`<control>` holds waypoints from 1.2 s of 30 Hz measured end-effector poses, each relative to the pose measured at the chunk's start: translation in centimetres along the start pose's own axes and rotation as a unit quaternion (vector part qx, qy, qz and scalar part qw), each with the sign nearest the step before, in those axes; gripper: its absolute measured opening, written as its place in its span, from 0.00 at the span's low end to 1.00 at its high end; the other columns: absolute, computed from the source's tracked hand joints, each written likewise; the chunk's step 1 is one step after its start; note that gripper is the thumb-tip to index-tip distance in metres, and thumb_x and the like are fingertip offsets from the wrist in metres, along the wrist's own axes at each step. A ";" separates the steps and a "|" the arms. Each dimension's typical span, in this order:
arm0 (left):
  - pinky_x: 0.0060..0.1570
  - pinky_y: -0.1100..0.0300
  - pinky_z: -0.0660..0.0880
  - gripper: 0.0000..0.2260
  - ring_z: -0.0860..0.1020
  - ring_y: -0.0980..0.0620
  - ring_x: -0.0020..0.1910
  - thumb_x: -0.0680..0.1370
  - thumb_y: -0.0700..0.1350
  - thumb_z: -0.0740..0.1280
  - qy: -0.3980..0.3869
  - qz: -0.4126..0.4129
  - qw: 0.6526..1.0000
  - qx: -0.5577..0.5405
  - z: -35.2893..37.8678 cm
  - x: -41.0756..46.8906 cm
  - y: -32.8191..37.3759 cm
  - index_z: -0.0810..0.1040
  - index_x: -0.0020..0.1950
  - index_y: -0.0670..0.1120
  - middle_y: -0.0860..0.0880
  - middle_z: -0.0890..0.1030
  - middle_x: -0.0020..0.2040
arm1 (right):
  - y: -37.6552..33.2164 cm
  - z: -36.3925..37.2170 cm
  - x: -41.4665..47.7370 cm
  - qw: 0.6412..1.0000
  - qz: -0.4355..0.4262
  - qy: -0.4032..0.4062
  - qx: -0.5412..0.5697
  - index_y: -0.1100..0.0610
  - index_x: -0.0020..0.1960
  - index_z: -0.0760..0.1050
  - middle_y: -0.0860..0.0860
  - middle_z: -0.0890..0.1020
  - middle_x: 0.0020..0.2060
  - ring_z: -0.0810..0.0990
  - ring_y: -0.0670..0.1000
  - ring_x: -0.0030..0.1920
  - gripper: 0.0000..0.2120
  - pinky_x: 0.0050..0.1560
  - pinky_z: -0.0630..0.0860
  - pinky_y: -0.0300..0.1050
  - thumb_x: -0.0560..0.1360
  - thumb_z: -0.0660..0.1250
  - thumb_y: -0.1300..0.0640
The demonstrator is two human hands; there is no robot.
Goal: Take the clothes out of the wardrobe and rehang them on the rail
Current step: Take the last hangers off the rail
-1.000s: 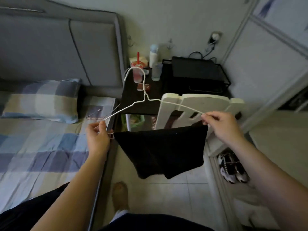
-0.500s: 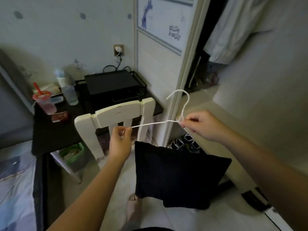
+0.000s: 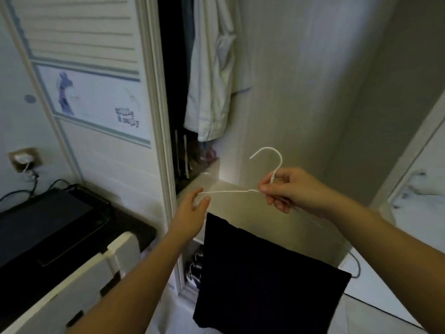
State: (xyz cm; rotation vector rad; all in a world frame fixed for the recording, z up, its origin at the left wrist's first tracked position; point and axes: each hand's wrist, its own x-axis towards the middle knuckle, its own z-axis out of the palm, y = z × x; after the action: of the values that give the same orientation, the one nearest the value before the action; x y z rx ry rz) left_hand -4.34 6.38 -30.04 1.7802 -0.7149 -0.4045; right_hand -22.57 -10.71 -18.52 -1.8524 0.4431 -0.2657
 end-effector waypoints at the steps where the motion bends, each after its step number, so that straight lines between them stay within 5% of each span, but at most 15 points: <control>1: 0.63 0.53 0.72 0.25 0.78 0.51 0.57 0.81 0.57 0.63 -0.037 0.016 0.999 0.005 -0.1 1.5 1.3 0.66 0.76 0.49 0.47 0.75 0.66 | -0.9 -0.8 0.4 1.000 0.002 0.015 0.016 0.64 0.50 0.77 0.60 0.79 0.32 0.74 0.50 0.24 0.04 0.23 0.70 0.39 0.75 0.69 0.65; 3: 0.70 0.51 0.69 0.34 0.74 0.51 0.66 0.76 0.64 0.64 -0.090 0.053 0.994 0.008 -0.4 4.5 3.7 0.60 0.79 0.54 0.51 0.72 0.71 | -2.8 -2.4 1.2 0.998 0.000 0.042 0.050 0.64 0.50 0.77 0.59 0.80 0.32 0.76 0.50 0.25 0.05 0.24 0.73 0.40 0.75 0.68 0.66; 6: 0.73 0.57 0.63 0.30 0.69 0.56 0.70 0.81 0.59 0.64 -0.149 0.128 0.980 0.033 -0.8 9.2 7.2 0.57 0.80 0.55 0.56 0.67 0.73 | -6.3 -4.2 2.5 0.992 -0.015 0.076 0.100 0.65 0.52 0.76 0.60 0.81 0.34 0.78 0.51 0.27 0.09 0.27 0.77 0.41 0.73 0.68 0.66; 9: 0.76 0.53 0.61 0.39 0.65 0.55 0.75 0.74 0.70 0.63 -0.188 0.163 0.967 0.055 -1.4 12.7 11.4 0.57 0.80 0.55 0.54 0.64 0.77 | -9.8 -5.5 3.9 0.982 -0.044 0.116 0.145 0.66 0.56 0.76 0.62 0.82 0.37 0.81 0.52 0.30 0.14 0.31 0.80 0.42 0.71 0.69 0.65; 11: 0.74 0.57 0.61 0.34 0.64 0.54 0.76 0.77 0.65 0.64 -0.214 0.182 0.957 0.070 -1.9 14.5 14.0 0.60 0.80 0.54 0.53 0.64 0.77 | -12.1 -6.4 5.1 0.973 -0.066 0.140 0.171 0.64 0.56 0.76 0.63 0.83 0.40 0.82 0.53 0.32 0.11 0.34 0.81 0.43 0.74 0.68 0.64; 17: 0.56 0.78 0.67 0.18 0.75 0.64 0.62 0.82 0.52 0.63 -0.241 0.271 0.928 0.084 -2.9 17.5 22.1 0.74 0.71 0.47 0.54 0.78 0.65 | -18.5 -9.8 10.5 0.955 -0.099 0.180 0.212 0.60 0.59 0.74 0.65 0.83 0.51 0.86 0.56 0.42 0.11 0.41 0.83 0.45 0.77 0.65 0.60; 19: 0.51 0.78 0.69 0.14 0.75 0.71 0.54 0.83 0.52 0.60 -0.243 0.281 0.925 0.080 -3.6 18.0 24.8 0.77 0.65 0.50 0.59 0.79 0.57 | -20.5 -11.2 12.7 0.947 -0.112 0.190 0.232 0.59 0.59 0.73 0.66 0.83 0.51 0.86 0.57 0.44 0.11 0.43 0.83 0.46 0.77 0.64 0.60; 21: 0.53 0.71 0.71 0.14 0.77 0.65 0.56 0.83 0.55 0.58 -0.249 0.284 0.923 0.068 -4.5 18.7 27.2 0.77 0.64 0.52 0.58 0.80 0.58 | -22.4 -12.5 14.9 0.943 -0.128 0.195 0.238 0.60 0.61 0.71 0.66 0.83 0.50 0.85 0.59 0.47 0.12 0.45 0.83 0.47 0.78 0.63 0.60; 25: 0.61 0.54 0.74 0.20 0.81 0.52 0.58 0.83 0.59 0.54 -0.230 0.262 0.937 0.028 -6.3 21.0 30.9 0.81 0.60 0.51 0.51 0.84 0.57 | -26.0 -14.9 19.2 0.940 -0.167 0.195 0.227 0.60 0.63 0.70 0.66 0.83 0.50 0.85 0.61 0.50 0.14 0.43 0.83 0.48 0.78 0.62 0.60; 30: 0.49 0.58 0.75 0.17 0.84 0.51 0.50 0.83 0.55 0.57 -0.190 0.305 0.932 0.051 -8.5 24.2 34.3 0.82 0.54 0.47 0.50 0.86 0.51 | -29.6 -17.9 24.7 0.936 -0.215 0.178 0.214 0.61 0.62 0.72 0.66 0.83 0.52 0.85 0.61 0.50 0.13 0.49 0.81 0.51 0.78 0.62 0.60; 33: 0.46 0.56 0.76 0.11 0.84 0.49 0.44 0.84 0.43 0.60 -0.120 0.344 0.928 0.077 -9.7 27.3 36.2 0.80 0.46 0.44 0.47 0.86 0.47 | -32.0 -19.8 27.9 0.932 -0.246 0.169 0.206 0.61 0.61 0.73 0.64 0.83 0.52 0.85 0.60 0.49 0.12 0.45 0.82 0.49 0.78 0.63 0.60; 36: 0.47 0.56 0.77 0.13 0.84 0.51 0.41 0.85 0.43 0.57 -0.050 0.367 0.922 0.115 -10.5 29.7 38.6 0.79 0.48 0.42 0.45 0.85 0.47 | -34.5 -21.4 30.7 0.925 -0.281 0.163 0.198 0.62 0.61 0.74 0.63 0.84 0.50 0.85 0.59 0.49 0.13 0.45 0.82 0.48 0.79 0.63 0.60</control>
State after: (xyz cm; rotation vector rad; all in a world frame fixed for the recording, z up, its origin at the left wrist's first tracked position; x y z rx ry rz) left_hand 14.16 -12.72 12.10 1.5634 -1.4758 0.1062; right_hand 2.52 -32.90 19.83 -1.4968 0.0541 -0.9923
